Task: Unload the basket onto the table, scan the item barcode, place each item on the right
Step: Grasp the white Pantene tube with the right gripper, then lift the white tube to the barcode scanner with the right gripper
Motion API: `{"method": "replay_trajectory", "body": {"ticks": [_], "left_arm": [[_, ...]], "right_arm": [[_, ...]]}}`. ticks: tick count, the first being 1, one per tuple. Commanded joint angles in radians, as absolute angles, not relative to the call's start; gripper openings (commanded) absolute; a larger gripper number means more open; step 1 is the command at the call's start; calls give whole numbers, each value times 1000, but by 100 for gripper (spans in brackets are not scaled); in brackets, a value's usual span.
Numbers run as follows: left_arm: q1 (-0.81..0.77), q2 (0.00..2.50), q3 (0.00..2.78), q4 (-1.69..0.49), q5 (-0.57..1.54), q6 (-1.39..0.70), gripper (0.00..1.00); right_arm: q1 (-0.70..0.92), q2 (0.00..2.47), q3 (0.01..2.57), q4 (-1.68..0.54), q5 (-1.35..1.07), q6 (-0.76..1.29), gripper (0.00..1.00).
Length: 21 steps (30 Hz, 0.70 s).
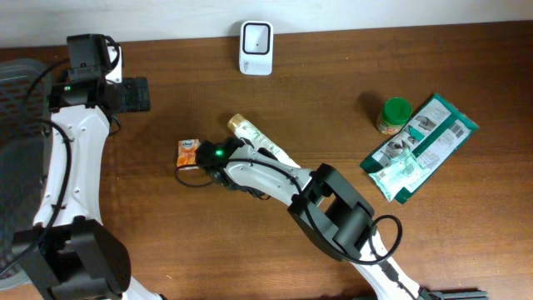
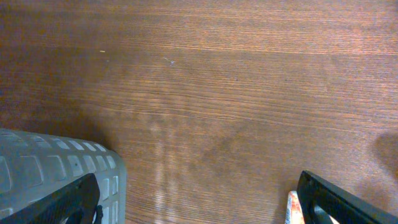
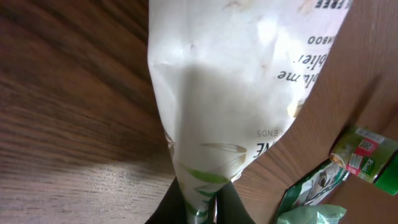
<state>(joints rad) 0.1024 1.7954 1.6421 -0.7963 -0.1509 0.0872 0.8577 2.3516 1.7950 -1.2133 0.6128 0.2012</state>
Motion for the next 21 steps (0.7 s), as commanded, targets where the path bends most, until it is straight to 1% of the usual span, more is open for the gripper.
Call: {"method": "replay_trajectory", "body": {"ticks": [1, 3, 4, 5, 6, 8, 9, 10, 13, 14, 15, 16, 17, 19, 21], "left_arm": [[104, 1803, 1654, -795, -158, 100, 99], [104, 1803, 1654, -795, -157, 100, 99], [104, 1803, 1654, -795, -158, 100, 99], [104, 1803, 1654, -795, -158, 100, 99], [104, 1803, 1654, -795, -157, 100, 99], [104, 1803, 1654, -795, -158, 100, 99], [104, 1803, 1654, -795, -158, 100, 99], [104, 1803, 1654, -795, -158, 100, 99], [104, 1803, 1654, -795, -158, 100, 99], [104, 1803, 1654, -795, -157, 100, 99], [104, 1803, 1654, -795, -157, 100, 99], [104, 1803, 1654, -795, -158, 100, 99], [104, 1803, 1654, -795, -158, 100, 99], [104, 1803, 1654, -795, -157, 100, 99], [104, 1803, 1654, -795, -157, 100, 99]], "right_arm": [[848, 2339, 1876, -1254, 460, 194, 4], [828, 2273, 1944, -1276, 306, 155, 4], [768, 2183, 1980, -1279, 54, 108, 4], [736, 2162, 1980, -1279, -27, 107, 4], [669, 2152, 1980, -1286, -212, 69, 4], [555, 2159, 1933, -1267, -500, 3, 4], [530, 2161, 1911, -1260, -527, 4, 4], [479, 2167, 1833, -1229, -570, 4, 4], [435, 2167, 1678, -1183, -591, 4, 4], [429, 2167, 1639, -1173, -590, 4, 11], [424, 2167, 1627, -1172, -572, 4, 30], [417, 2167, 1627, -1173, -537, 4, 41], [402, 2167, 1636, -1173, -492, 8, 47], [369, 2167, 1640, -1158, -483, 8, 47], [329, 2166, 1651, -1148, -481, 2, 53]]}}
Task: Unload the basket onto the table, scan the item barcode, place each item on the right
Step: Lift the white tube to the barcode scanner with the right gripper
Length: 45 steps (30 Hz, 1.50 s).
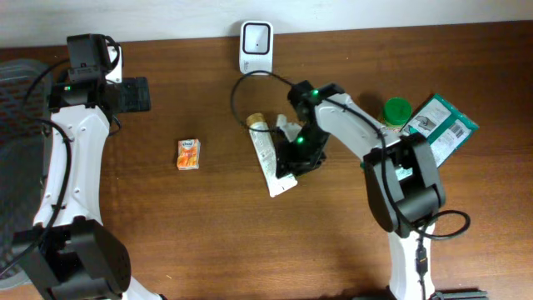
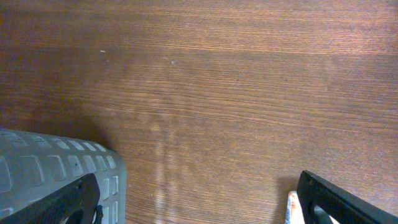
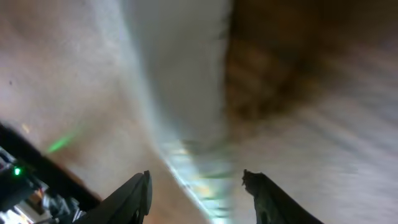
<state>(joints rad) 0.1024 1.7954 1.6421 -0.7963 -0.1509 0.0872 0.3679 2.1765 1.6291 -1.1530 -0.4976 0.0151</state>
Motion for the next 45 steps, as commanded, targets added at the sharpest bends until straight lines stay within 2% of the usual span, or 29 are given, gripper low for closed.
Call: {"method": "replay_trajectory", "body": {"ticks": [1, 5, 6, 7, 10, 11, 13, 17, 20, 22, 23, 28, 32, 36, 40, 45], "left_arm": [[104, 1803, 1654, -795, -158, 100, 99], [104, 1803, 1654, -795, -158, 100, 99], [104, 1803, 1654, -795, -158, 100, 99], [104, 1803, 1654, -795, -158, 100, 99], [104, 1803, 1654, -795, -158, 100, 99], [104, 1803, 1654, -795, -157, 100, 99], [104, 1803, 1654, -795, -158, 100, 99], [104, 1803, 1654, -795, -158, 100, 99], [104, 1803, 1654, -795, -158, 100, 99], [104, 1803, 1654, -795, -158, 100, 99], [104, 1803, 1654, -795, -158, 100, 99], [104, 1803, 1654, -795, -157, 100, 99], [104, 1803, 1654, -795, -158, 100, 99], [104, 1803, 1654, -795, -158, 100, 99], [104, 1803, 1654, -795, -158, 100, 99], [104, 1803, 1654, -795, -158, 100, 99]], "right_arm": [[306, 2166, 1676, -1148, -482, -17, 57], [284, 2166, 1708, -1055, -491, -60, 93], [288, 2166, 1708, -1043, -517, -91, 93], [297, 2166, 1703, -1021, -557, -105, 91], [328, 2167, 1676, -979, -585, -105, 74], [335, 2167, 1663, -966, -597, -104, 72], [355, 2167, 1597, -904, -607, -89, 62], [360, 2167, 1474, -765, -751, -89, 47], [357, 2167, 1470, -746, -752, -89, 17], [357, 2160, 1481, -745, -769, -89, 11], [355, 2154, 1498, -754, -797, -89, 4], [324, 2051, 1607, -867, -965, -102, 4], [318, 1790, 1607, -906, -999, -120, 4], [278, 1610, 1607, -924, -1142, -115, 4], [183, 1583, 1607, -944, -1301, -116, 4], [163, 1583, 1607, -947, -1312, -116, 4]]}}
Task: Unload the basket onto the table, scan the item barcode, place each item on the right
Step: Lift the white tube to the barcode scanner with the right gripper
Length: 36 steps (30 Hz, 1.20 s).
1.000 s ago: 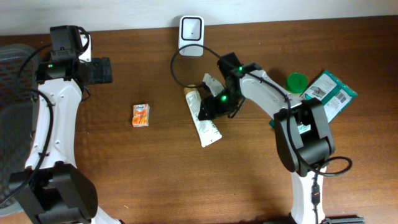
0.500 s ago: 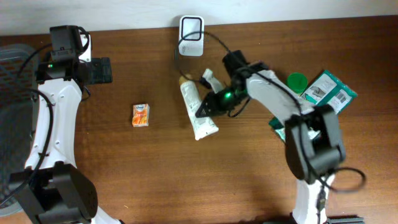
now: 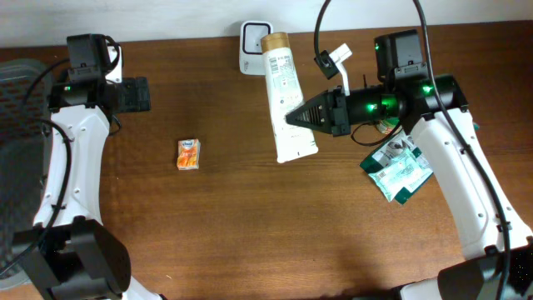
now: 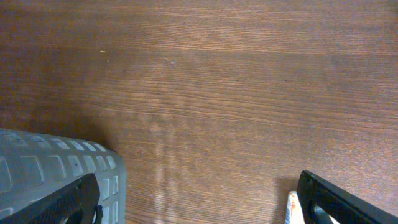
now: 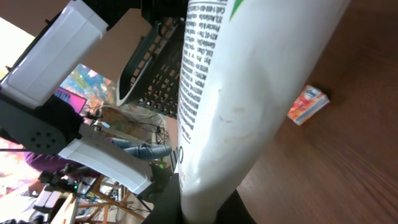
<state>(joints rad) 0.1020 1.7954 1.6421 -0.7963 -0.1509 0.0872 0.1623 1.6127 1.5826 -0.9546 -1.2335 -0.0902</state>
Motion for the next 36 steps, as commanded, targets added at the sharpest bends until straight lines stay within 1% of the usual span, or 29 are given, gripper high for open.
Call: {"method": "replay_trajectory", "body": {"ticks": [1, 3, 5, 6, 7, 11, 12, 14, 16, 19, 20, 21, 24, 27, 30, 36], "left_arm": [[104, 1803, 1654, -795, -158, 100, 99], [104, 1803, 1654, -795, -158, 100, 99], [104, 1803, 1654, -795, -158, 100, 99], [104, 1803, 1654, -795, -158, 100, 99], [104, 1803, 1654, -795, -158, 100, 99], [104, 1803, 1654, -795, -157, 100, 99], [104, 1803, 1654, -795, -158, 100, 99], [104, 1803, 1654, -795, -158, 100, 99], [104, 1803, 1654, -795, -157, 100, 99], [104, 1803, 1654, -795, -158, 100, 99], [104, 1803, 1654, -795, -158, 100, 99], [104, 1803, 1654, -795, -158, 100, 99], [104, 1803, 1654, -795, -158, 100, 99], [104, 1803, 1654, -795, -157, 100, 99], [104, 1803, 1654, -795, -157, 100, 99], [104, 1803, 1654, -795, -157, 100, 99]], "right_arm": [[165, 1583, 1607, -947, -1311, -116, 4], [184, 1583, 1607, -945, -1245, -83, 4], [229, 1583, 1630, -939, -986, 79, 4], [252, 1583, 1655, -944, -892, 116, 4], [294, 1586, 1716, -952, -724, 149, 4], [430, 1699, 1960, -977, -263, 166, 4], [477, 1755, 2006, -953, -54, 156, 4], [543, 1856, 2011, -820, 254, 48, 4], [580, 1961, 2011, -698, 481, -65, 4], [580, 2105, 2011, -536, 696, -243, 4], [576, 2154, 2011, -470, 735, -316, 4], [569, 2217, 2011, -356, 771, -419, 4], [546, 2360, 2011, -95, 780, -671, 4], [519, 2432, 2011, -25, 779, -700, 4], [490, 2470, 2010, -21, 771, -699, 4], [513, 2476, 2010, -22, 772, -700, 4]]}}
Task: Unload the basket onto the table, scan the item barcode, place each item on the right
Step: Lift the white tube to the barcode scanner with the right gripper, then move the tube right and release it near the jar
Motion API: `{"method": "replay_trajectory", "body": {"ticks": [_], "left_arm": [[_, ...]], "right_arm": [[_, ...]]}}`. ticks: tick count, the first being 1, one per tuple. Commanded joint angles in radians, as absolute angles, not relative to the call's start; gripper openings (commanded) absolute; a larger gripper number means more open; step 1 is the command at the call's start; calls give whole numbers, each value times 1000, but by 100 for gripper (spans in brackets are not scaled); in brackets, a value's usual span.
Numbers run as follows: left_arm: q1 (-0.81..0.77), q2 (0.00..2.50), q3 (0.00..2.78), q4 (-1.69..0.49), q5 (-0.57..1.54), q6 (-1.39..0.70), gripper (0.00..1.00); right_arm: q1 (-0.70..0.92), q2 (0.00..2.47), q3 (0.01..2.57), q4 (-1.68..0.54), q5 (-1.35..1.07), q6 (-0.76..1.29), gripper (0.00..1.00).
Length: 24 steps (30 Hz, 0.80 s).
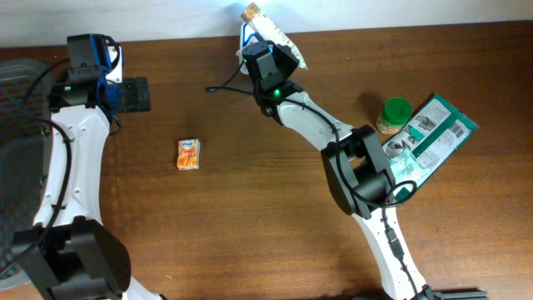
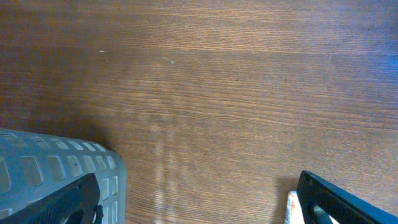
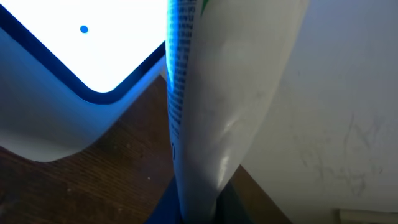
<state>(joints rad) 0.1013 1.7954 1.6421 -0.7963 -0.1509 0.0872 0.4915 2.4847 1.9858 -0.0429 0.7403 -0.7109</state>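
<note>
My right gripper (image 3: 194, 208) is shut on the bottom end of a white snack bag (image 3: 230, 81). It holds the bag upright against the lit face of the white barcode scanner (image 3: 74, 74). From overhead the bag (image 1: 271, 32) covers most of the scanner (image 1: 244, 40) at the table's far edge, with a blue glow around it, and the right gripper (image 1: 270, 52) is just below it. My left gripper (image 1: 137, 94) hangs open at the far left over bare wood, its fingers (image 2: 62, 202) wide apart.
A small orange carton (image 1: 189, 154) lies left of centre; a sliver of this carton (image 2: 290, 210) shows by the left gripper's right finger. A green-lidded jar (image 1: 394, 115) and a green pouch (image 1: 420, 146) are at the right. A grey basket (image 1: 17, 108) sits beyond the left edge.
The right gripper held the bag in the air right of the scanner; now it presses the bag close to the scanner face, which glows blue. The left arm has not moved.
First the right gripper was shut on the bag lying mid-table near the orange carton. Then the bag lay a little further right with the gripper at it. Later it was held up beside the scanner, and now directly against the lit scanner.
</note>
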Motion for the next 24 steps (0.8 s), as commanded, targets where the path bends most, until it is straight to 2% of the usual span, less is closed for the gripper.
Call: {"method": "replay_trajectory", "body": {"ticks": [1, 7, 9, 13, 16, 19, 24], "left_arm": [[104, 1803, 1654, -795, -158, 100, 99], [104, 1803, 1654, -795, -158, 100, 99], [104, 1803, 1654, -795, -157, 100, 99], [104, 1803, 1654, -795, -158, 100, 99], [104, 1803, 1654, -795, -158, 100, 99], [104, 1803, 1654, -795, -158, 100, 99], [104, 1803, 1654, -795, -157, 100, 99]], "right_arm": [[517, 2476, 2010, -22, 773, -700, 4], [535, 2451, 2011, -50, 823, -699, 4], [549, 2407, 2011, -89, 818, -636, 4], [557, 2250, 2011, -356, 627, -376, 4], [546, 2084, 2011, -596, 342, -117, 4], [515, 1942, 2011, -836, 247, 152, 4], [364, 1846, 2010, -1242, 54, 288, 4]]}}
